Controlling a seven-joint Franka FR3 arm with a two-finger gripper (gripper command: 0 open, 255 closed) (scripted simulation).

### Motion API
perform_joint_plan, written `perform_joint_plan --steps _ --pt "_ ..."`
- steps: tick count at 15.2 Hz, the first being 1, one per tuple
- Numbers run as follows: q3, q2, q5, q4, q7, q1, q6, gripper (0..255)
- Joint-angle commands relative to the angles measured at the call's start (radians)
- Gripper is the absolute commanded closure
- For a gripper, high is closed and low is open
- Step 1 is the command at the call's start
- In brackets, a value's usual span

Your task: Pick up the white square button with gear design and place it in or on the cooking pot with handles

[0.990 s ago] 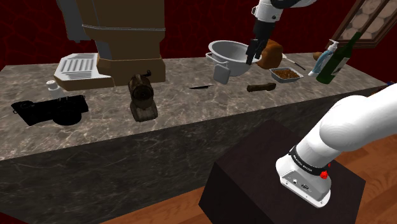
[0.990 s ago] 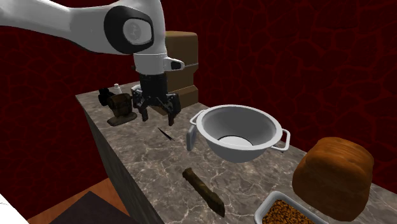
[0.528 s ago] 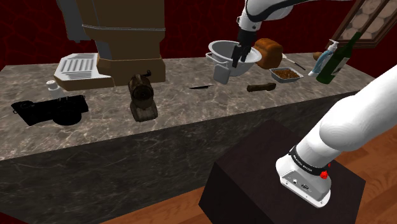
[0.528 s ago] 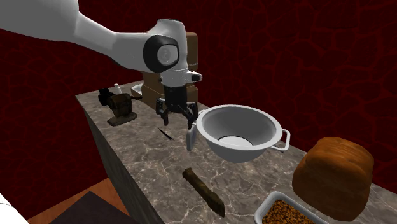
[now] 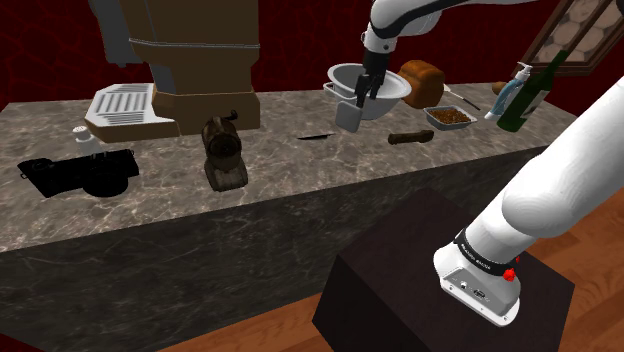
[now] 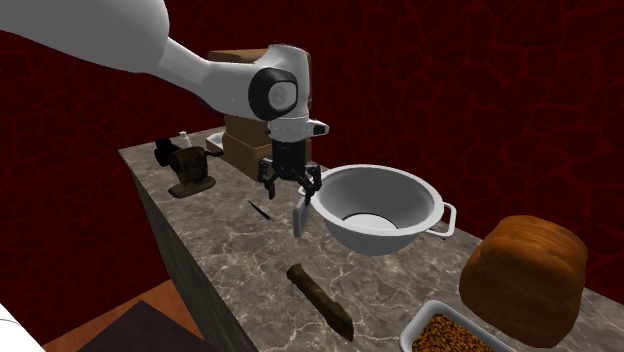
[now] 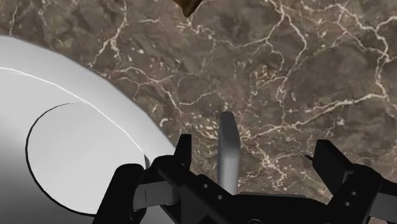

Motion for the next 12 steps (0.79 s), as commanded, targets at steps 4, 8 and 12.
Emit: perform_joint_plan --steps 4,8,12 --pt "-0.005 0.091 0.003 -0.050 -0.006 -0.005 0.191 0" --pt "-0.004 0.091 0.003 -0.050 -0.006 -0.006 0.191 0" --pt "-0.004 0.091 0.003 -0.050 -0.006 -0.006 0.191 0"
